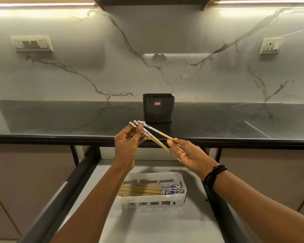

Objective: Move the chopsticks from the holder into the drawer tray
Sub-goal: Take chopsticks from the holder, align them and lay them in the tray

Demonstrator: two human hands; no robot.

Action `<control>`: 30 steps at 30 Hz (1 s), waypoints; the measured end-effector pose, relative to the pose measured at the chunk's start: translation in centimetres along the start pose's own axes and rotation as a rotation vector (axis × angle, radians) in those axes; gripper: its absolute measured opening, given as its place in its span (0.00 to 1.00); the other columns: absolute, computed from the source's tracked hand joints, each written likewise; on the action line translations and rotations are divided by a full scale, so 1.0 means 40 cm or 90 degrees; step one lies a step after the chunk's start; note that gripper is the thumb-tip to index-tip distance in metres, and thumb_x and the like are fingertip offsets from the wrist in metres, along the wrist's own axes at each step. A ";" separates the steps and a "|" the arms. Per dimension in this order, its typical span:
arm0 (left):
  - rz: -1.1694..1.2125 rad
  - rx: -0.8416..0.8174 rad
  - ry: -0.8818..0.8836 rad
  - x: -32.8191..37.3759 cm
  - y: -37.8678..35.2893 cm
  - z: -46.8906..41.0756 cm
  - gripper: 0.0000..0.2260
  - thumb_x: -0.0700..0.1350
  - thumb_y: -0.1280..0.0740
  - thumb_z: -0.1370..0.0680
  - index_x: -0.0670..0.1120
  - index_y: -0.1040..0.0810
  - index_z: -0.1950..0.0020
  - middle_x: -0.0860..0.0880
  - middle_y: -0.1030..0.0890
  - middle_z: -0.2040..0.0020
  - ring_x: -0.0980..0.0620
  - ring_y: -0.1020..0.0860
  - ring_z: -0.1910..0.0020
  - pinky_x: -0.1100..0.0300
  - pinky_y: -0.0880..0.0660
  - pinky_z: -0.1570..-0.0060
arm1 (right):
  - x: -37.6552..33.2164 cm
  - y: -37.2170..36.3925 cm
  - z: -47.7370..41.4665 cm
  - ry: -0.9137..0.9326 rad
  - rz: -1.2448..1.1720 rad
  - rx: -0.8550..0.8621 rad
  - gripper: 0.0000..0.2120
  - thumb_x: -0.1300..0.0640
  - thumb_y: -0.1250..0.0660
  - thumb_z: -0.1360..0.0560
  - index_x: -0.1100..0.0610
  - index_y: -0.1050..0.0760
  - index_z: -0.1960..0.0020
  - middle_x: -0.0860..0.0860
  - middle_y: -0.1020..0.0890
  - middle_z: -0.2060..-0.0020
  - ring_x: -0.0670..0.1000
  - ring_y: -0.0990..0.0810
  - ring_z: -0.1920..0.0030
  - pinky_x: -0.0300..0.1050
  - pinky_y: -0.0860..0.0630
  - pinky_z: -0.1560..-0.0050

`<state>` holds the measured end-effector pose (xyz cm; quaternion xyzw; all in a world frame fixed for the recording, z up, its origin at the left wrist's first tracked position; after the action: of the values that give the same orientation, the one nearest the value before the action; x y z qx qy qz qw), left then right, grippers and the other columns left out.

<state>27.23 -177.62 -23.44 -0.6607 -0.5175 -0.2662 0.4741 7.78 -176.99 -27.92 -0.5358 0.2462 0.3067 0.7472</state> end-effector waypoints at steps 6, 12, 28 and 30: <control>0.011 0.007 -0.029 0.011 0.002 -0.002 0.09 0.37 0.36 0.21 0.37 0.21 0.42 0.41 0.16 0.48 0.45 0.17 0.48 0.57 0.19 0.54 | 0.035 -0.015 0.012 -0.069 0.048 -0.029 0.08 0.64 0.33 0.22 0.67 0.24 0.45 0.62 0.17 0.57 0.52 0.16 0.60 0.42 0.16 0.61; -0.006 0.043 -0.057 0.030 0.010 -0.005 0.07 0.39 0.35 0.21 0.41 0.19 0.46 0.43 0.16 0.53 0.46 0.17 0.51 0.55 0.19 0.52 | 0.044 0.014 0.008 -0.127 0.363 -0.027 0.17 0.48 0.28 0.26 0.62 0.21 0.49 0.52 0.22 0.69 0.45 0.24 0.72 0.35 0.23 0.70; -0.194 -0.070 -0.103 0.024 -0.066 0.030 0.11 0.42 0.34 0.21 0.41 0.20 0.41 0.45 0.15 0.49 0.50 0.16 0.50 0.54 0.20 0.46 | -0.024 -0.125 0.077 0.608 0.900 -0.197 0.13 0.56 0.31 0.23 0.58 0.19 0.40 0.53 0.14 0.51 0.49 0.15 0.52 0.38 0.21 0.46; -0.192 -0.072 -0.095 0.021 -0.069 0.031 0.12 0.42 0.34 0.22 0.41 0.20 0.40 0.46 0.15 0.48 0.51 0.16 0.50 0.57 0.20 0.46 | -0.026 -0.122 0.075 0.608 0.894 -0.198 0.13 0.56 0.30 0.23 0.58 0.19 0.40 0.52 0.14 0.51 0.48 0.15 0.52 0.33 0.22 0.49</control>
<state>24.75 -176.10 -22.25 -0.6190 -0.6287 -0.3133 0.3513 10.71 -175.50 -23.11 -0.4272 0.7633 0.4698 0.1192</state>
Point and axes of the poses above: each hand's wrist, its own z-axis away from the middle knuckle, its own y-axis out of the back of the hand, x = y × z, the point moved 6 cm from there along -z, towards the middle knuckle
